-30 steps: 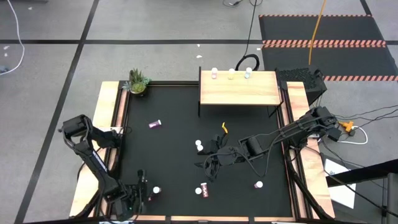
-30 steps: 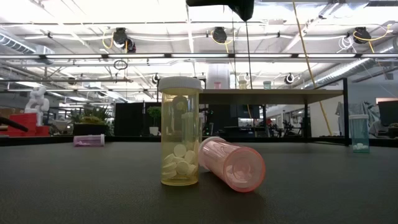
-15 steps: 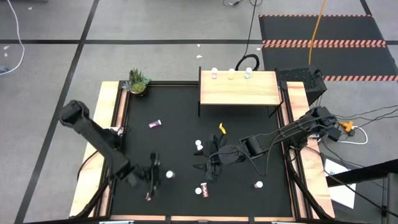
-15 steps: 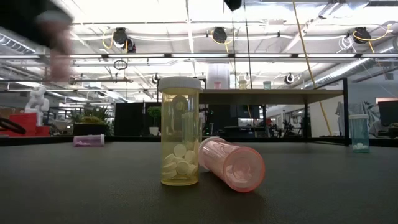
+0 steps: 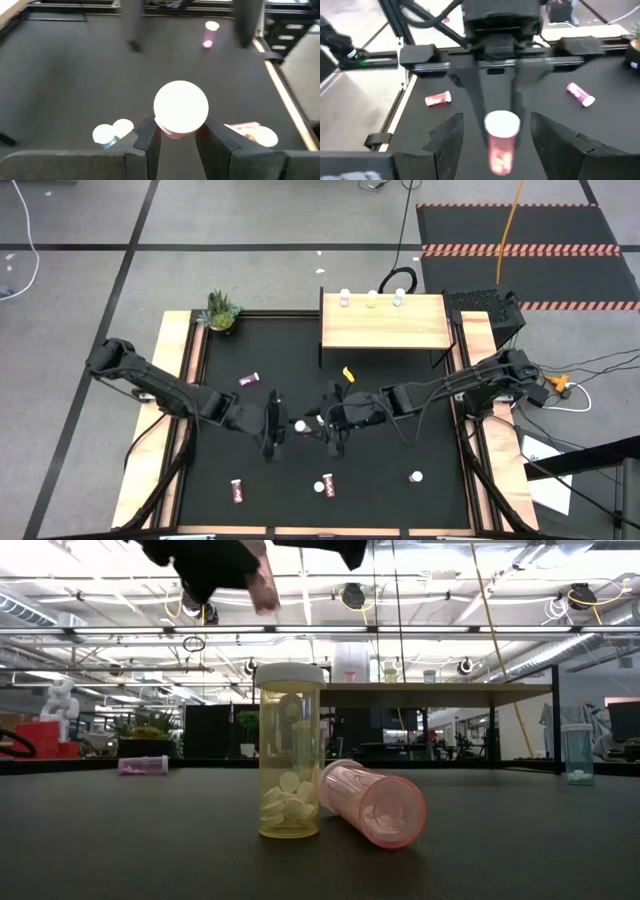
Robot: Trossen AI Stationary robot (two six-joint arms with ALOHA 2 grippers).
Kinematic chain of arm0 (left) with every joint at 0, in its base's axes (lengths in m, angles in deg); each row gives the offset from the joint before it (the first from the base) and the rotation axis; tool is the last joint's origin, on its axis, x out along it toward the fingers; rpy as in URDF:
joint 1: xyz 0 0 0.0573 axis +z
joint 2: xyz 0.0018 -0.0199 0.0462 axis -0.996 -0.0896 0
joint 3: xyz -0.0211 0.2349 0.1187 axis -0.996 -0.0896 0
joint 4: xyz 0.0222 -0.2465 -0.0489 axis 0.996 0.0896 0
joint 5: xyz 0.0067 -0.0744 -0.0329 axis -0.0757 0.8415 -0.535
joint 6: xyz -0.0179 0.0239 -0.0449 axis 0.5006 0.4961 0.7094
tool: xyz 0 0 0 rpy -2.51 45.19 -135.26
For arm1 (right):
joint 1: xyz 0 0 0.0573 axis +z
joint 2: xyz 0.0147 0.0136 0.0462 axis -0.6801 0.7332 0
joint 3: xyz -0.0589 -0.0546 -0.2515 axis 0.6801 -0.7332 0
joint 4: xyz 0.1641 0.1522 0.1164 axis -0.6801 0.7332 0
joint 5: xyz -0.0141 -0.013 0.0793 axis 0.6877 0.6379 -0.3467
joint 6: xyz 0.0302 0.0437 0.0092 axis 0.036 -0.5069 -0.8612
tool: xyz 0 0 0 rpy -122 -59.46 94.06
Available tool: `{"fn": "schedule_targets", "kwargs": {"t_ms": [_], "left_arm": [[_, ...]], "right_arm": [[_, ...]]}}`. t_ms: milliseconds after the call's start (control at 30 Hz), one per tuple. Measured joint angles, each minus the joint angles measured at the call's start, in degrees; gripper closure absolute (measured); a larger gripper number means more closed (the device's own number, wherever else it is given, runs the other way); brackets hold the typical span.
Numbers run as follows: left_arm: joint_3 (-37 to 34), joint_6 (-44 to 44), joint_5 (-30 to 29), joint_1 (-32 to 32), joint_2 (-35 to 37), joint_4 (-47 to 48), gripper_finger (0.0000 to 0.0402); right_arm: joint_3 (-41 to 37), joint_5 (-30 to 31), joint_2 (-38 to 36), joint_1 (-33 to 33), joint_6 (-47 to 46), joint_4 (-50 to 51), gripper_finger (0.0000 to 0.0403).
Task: Pick and place medicine bottles onto shelf by color
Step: Put the middle pink pill bottle on the shelf
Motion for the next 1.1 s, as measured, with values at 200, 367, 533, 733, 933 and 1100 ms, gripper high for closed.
{"fn": "schedule_targets", "kwargs": {"t_ms": [200, 367, 533, 733, 933, 1100], "left_arm": [[0.0, -0.6, 1.3, 2.3, -0.3, 0.1, 0.0291], [0.0, -1.0, 1.1, 2.8, -0.7, 0.2, 0.0291], [0.0, -1.0, 0.0, 3.2, -0.7, 0.3, 0.0291], [0.0, -0.3, -0.5, 4.2, -0.7, 0.2, 0.0291], [-0.1, -0.1, -0.2, 4.5, -0.7, 1.4, 0.0291], [-0.1, 1.0, -0.2, 4.5, -0.7, 1.5, 0.0291]], "right_arm": [[0.0, -1.9, 1.5, -2.4, 4.5, -0.1, 0.0183], [0.0, -3.3, 1.5, -5.0, 5.9, -0.7, 0.0183], [0.0, -12.2, 1.5, -7.0, 5.9, -0.8, 0.0183], [-0.1, -13.8, 3.8, -7.9, 5.3, -1.1, 0.0183], [0.0, -13.6, 5.3, -8.1, 2.2, -2.7, 0.0190], [0.0, -13.5, 5.3, -8.1, 1.7, -2.2, 0.0220]]}}
